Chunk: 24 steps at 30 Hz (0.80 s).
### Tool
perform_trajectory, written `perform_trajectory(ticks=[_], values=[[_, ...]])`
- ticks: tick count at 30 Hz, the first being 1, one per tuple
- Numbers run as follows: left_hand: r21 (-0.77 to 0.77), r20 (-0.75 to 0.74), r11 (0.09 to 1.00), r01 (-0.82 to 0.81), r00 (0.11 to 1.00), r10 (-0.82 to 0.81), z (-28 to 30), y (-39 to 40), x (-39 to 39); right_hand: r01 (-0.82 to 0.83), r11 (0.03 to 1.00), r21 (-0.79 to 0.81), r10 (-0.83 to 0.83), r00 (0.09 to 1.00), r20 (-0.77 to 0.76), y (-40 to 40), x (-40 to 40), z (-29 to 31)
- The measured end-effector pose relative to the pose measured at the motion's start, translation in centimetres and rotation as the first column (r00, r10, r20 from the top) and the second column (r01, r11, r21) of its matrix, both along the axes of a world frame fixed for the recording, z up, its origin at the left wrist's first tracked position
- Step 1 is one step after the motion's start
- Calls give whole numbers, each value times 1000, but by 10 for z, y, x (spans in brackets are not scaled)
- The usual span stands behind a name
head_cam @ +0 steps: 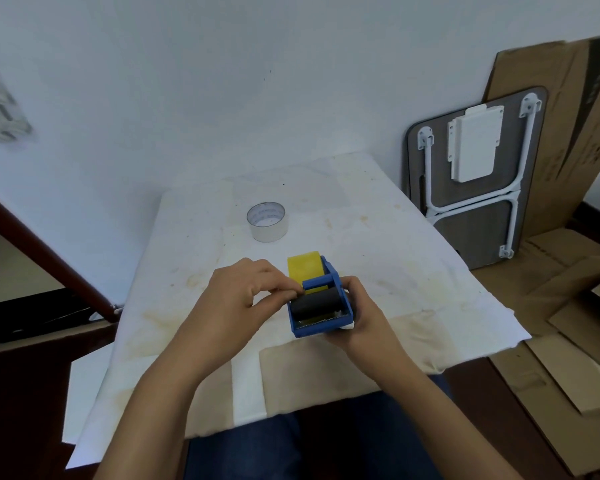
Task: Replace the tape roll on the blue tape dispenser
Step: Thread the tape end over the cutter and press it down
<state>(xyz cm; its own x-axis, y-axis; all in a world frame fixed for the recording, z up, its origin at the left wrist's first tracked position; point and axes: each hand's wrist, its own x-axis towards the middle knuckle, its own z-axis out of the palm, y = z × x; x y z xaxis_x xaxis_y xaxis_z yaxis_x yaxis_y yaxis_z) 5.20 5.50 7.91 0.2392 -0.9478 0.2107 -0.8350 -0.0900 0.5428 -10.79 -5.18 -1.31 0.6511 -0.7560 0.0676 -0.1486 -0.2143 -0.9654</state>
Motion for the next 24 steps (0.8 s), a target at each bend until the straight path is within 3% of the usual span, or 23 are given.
perform_trajectory(ticks=[11, 17, 24], values=[[-81, -19, 989, -126, 992, 125, 7, 4, -14, -32, 984, -174, 16, 995, -94, 5, -1, 8], [-1, -139, 969, -249, 959, 246, 12, 5, -16, -172, 985, -14, 170, 982, -83, 9, -5, 14], [24, -194, 970, -243, 950, 243, 15, 4, -16, -160, 987, 19, 161, 983, -89, 13, 0, 13]])
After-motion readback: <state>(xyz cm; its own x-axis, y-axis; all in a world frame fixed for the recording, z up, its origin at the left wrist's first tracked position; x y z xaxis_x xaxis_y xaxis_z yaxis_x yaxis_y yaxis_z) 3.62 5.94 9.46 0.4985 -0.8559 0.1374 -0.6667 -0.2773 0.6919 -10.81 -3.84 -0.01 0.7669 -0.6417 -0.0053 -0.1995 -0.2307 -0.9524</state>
